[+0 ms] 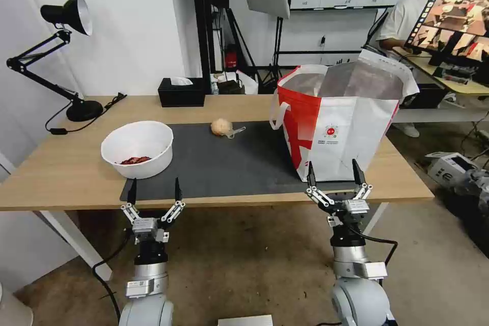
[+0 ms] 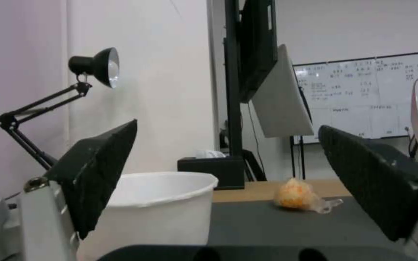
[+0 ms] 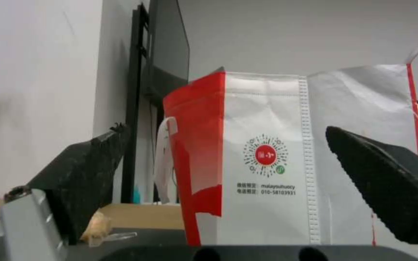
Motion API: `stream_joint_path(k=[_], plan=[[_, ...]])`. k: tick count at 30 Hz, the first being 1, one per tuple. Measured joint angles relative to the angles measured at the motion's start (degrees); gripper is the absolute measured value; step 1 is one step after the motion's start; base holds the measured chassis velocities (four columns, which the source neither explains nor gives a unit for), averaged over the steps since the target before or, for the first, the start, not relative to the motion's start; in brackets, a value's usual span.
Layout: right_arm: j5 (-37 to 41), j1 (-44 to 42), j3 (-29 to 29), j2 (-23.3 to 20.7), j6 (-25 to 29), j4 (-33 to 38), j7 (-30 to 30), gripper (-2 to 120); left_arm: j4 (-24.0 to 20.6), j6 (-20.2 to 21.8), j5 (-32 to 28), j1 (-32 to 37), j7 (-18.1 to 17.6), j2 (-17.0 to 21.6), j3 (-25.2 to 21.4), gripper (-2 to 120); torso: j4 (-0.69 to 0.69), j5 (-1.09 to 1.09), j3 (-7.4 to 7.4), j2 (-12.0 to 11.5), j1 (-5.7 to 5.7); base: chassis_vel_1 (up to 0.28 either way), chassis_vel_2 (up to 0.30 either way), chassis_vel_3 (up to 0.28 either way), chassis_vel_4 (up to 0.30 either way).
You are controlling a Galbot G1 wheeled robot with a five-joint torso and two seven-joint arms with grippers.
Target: Pick up the trash from the table and place it into the takeout bag.
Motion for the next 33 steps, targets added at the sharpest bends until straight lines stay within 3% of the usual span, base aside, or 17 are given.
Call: stream_joint_path(k=[9,17,21,33], plan=[[0.2,0.9,-1.5,-1.0,-0.9,-0.3,0.0,100,-0.2,0.0,0.0,0.2,0.0,0.1,0.0,100,0.0,0.0,0.0,0.0,0.0,0.0,0.0,0.0,0.0],[3.6,4.7,-6.3,-5.0,-4.5,-1.0,-1.0,100,-0.2,0.0,0.0,0.3,0.0,0.1,0.0,100,0.0,0.0,0.0,0.0,0.0,0.0,0.0,0.0,0.0],[7.9,10.1,-9.4,-8.4,-7.8,-3.0,-1.6,100,-0.2,0.0,0.0,0.4,0.0,0.0,-0.1,100,0.0,0.0,0.0,0.0,0.0,0.0,0.0,0.0,0.0],[16.8,22.9,-17.6,-13.3,-14.9,-7.1,-1.4,100,-0.6,-0.1,0.1,0.9,0.0,-0.4,-0.4,100,0.0,0.01,0.0,0.0,0.0,0.0,0.0,0.0,0.0]])
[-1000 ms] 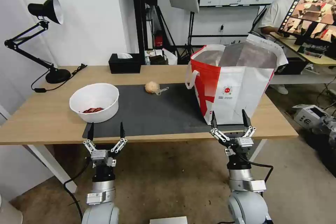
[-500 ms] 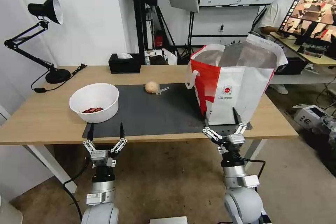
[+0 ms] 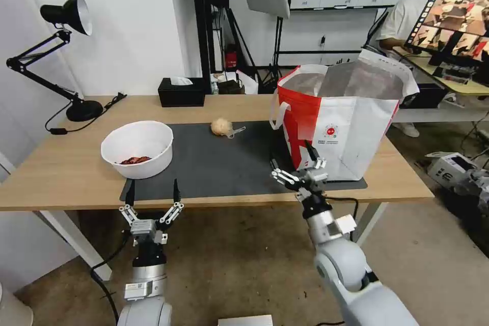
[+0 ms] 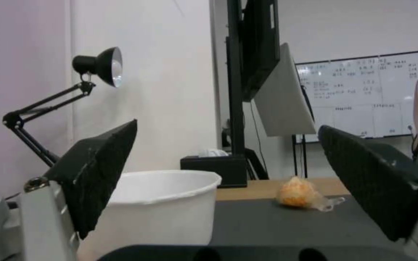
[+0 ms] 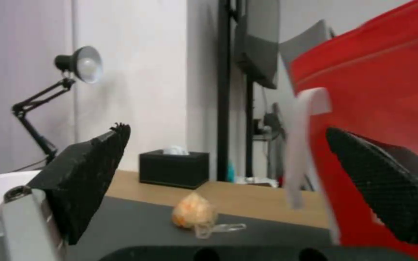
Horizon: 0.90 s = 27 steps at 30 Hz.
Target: Pick up the trash from the table and place it into the takeout bag.
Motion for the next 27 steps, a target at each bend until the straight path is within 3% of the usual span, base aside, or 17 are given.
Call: stream_joint_path(k=[12,21,27], plan=[[12.1,15.5,-11.9,-0.7,-9.9,-5.9,5.8,100,0.1,-0.3,0.0,0.2,0.0,-0.6,-0.4,100,0.0,-0.01,0.0,0.0,0.0,0.0,0.0,0.0,0.0],[17.5,23.7,-16.3,0.5,-16.2,-8.8,12.3,100,0.2,-0.6,0.0,0.2,0.0,-0.7,-0.6,100,0.0,-0.01,0.0,0.0,0.0,0.0,0.0,0.0,0.0],[21.2,31.2,-19.5,2.4,-20.1,-15.7,14.7,100,0.3,-0.6,-0.1,0.1,-0.1,-0.9,-0.5,100,0.0,0.0,0.0,0.0,0.0,0.0,0.0,0.0,0.0]])
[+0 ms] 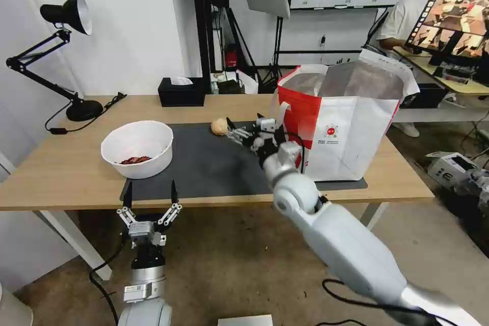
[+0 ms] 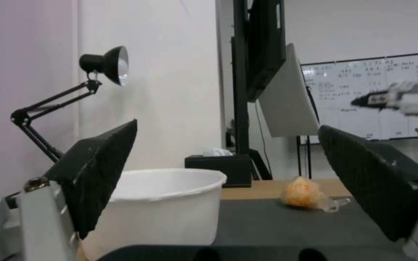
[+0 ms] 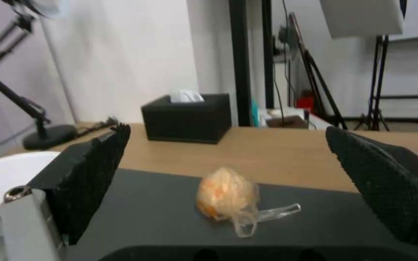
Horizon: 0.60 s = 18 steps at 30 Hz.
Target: Pick up the trash from the table and place it into the takeout bag.
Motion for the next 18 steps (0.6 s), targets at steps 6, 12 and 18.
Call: stream_joint_path(k=[6,12,18], plan=[[2.5,7.0,-3.3,4.3,-1.0,-12.0,0.0,100,-0.4,0.0,0.1,0.1,0.0,0.0,0.2,100,0.0,-0.01,0.0,0.0,0.0,0.0,0.0,0.0,0.0],[2.4,9.6,-4.2,7.9,-0.9,-19.0,-0.7,100,-0.9,0.0,0.0,0.6,0.0,0.2,-0.2,100,0.0,-0.01,0.0,0.0,0.0,0.0,0.0,0.0,0.0],[1.7,13.8,-4.6,12.4,0.5,-28.3,-2.7,100,-1.2,0.0,-0.1,1.0,0.0,0.1,-0.3,100,0.01,-0.02,0.0,0.0,0.0,0.0,0.0,0.0,0.0]])
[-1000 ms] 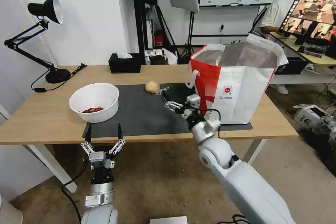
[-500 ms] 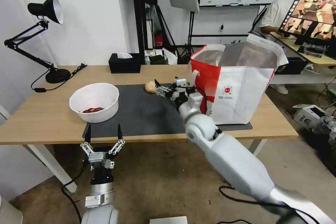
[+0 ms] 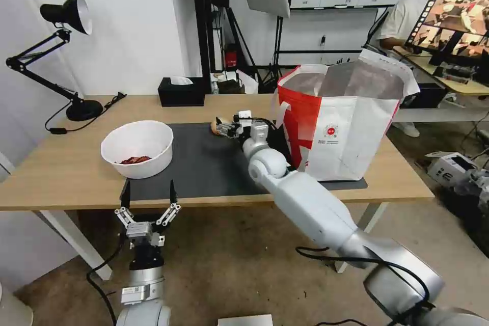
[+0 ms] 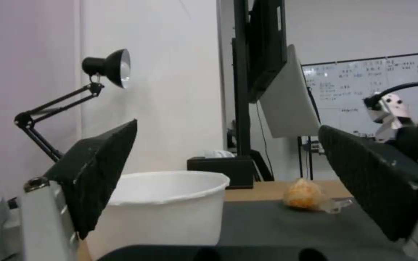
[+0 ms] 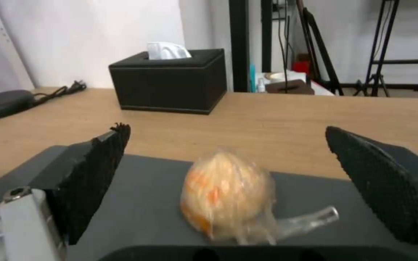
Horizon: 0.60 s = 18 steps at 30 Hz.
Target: Pick up the trash from the table and place it into the takeout bag.
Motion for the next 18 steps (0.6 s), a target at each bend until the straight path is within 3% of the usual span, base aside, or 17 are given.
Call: stream_joint_path(k=[18], plan=[[-2.0,5.3,-1.1,6.3,2.2,-15.4,-3.4,100,-0.3,-0.1,0.0,0.3,0.0,-0.2,0.0,100,0.0,0.01,0.0,0.0,-0.01,0.0,0.0,0.0,0.0]])
